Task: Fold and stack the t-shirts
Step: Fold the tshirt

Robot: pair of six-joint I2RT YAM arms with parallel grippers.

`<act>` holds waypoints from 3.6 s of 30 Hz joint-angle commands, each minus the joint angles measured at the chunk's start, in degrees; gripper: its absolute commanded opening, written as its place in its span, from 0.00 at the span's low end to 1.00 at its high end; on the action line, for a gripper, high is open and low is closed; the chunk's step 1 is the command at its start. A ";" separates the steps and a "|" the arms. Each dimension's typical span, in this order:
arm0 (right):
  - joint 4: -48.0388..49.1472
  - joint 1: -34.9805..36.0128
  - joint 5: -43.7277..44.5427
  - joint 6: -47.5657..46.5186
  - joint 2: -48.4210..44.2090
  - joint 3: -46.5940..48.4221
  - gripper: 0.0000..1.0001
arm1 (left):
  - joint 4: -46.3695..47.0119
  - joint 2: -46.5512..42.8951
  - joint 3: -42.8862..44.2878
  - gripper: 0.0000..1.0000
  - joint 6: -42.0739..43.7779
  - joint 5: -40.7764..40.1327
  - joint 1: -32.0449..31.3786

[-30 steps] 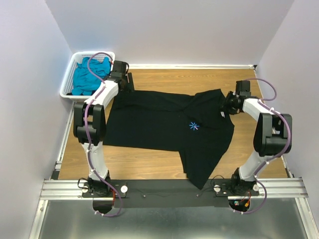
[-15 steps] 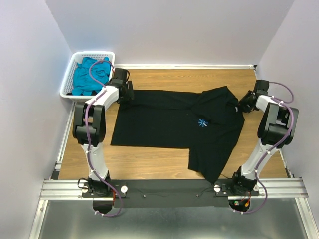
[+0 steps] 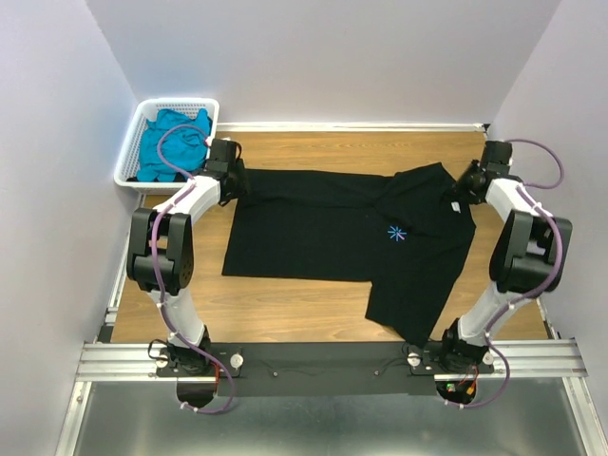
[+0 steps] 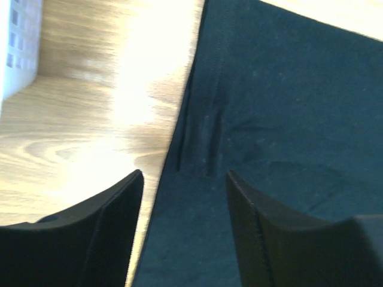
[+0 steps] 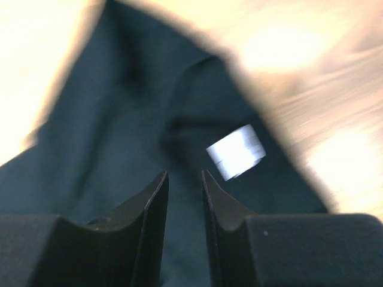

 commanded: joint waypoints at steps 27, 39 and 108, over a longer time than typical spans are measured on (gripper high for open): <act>6.84 13.60 -21.86 1.71 -14.28 -16.17 0.45 | 10.30 2.13 -5.70 0.52 -18.61 -0.62 0.29; 6.93 13.60 -22.47 1.09 -14.11 -17.14 0.45 | 11.44 4.58 -7.11 0.50 -19.67 -0.53 0.47; -1.68 6.83 8.21 2.06 -12.44 -19.51 0.49 | 2.40 19.35 16.62 0.67 -1.56 2.02 -3.66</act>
